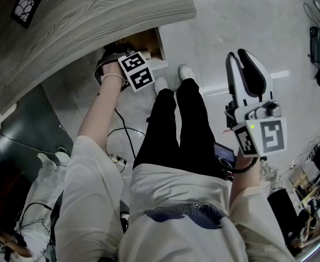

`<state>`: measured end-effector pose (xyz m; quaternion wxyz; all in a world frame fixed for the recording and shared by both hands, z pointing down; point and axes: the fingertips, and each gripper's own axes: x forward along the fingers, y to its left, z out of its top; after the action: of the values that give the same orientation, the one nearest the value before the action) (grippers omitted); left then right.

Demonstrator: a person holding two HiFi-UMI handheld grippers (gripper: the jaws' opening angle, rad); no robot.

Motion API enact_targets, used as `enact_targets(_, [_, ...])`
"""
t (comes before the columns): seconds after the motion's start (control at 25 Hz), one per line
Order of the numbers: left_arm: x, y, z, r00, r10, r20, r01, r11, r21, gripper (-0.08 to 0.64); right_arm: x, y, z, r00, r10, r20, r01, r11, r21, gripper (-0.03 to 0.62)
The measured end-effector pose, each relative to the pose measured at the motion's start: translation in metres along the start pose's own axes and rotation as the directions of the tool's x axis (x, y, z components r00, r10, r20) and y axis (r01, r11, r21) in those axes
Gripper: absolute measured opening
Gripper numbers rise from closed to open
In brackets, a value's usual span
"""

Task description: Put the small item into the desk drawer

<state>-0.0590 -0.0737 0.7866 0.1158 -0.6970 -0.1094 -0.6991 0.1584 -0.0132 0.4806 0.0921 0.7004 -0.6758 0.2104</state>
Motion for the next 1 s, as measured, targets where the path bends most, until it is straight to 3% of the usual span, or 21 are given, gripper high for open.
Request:
enact_targets(0.6, [-0.035,0.008,0.004,0.991,0.06,0.121,-0.053,0.997,-0.061,0.186,0.037,0.033,-0.025,0.98,0.053,-0.192,-0.051,0.999,0.019,0.086])
enact_targets(0.8, [-0.07,0.015,0.009,0.971,0.103,0.216,-0.071,0.986,-0.15,0.186,0.048,0.049,-0.027,0.966,0.086,-0.244,-0.087,0.996,0.006,0.086])
enact_targets(1.0, [-0.113,0.022,0.004,0.944,0.171,0.281,-0.094,0.959,-0.268,0.186,0.054,0.066,-0.018,0.956,0.122,-0.266,-0.128,0.992,-0.003,0.086])
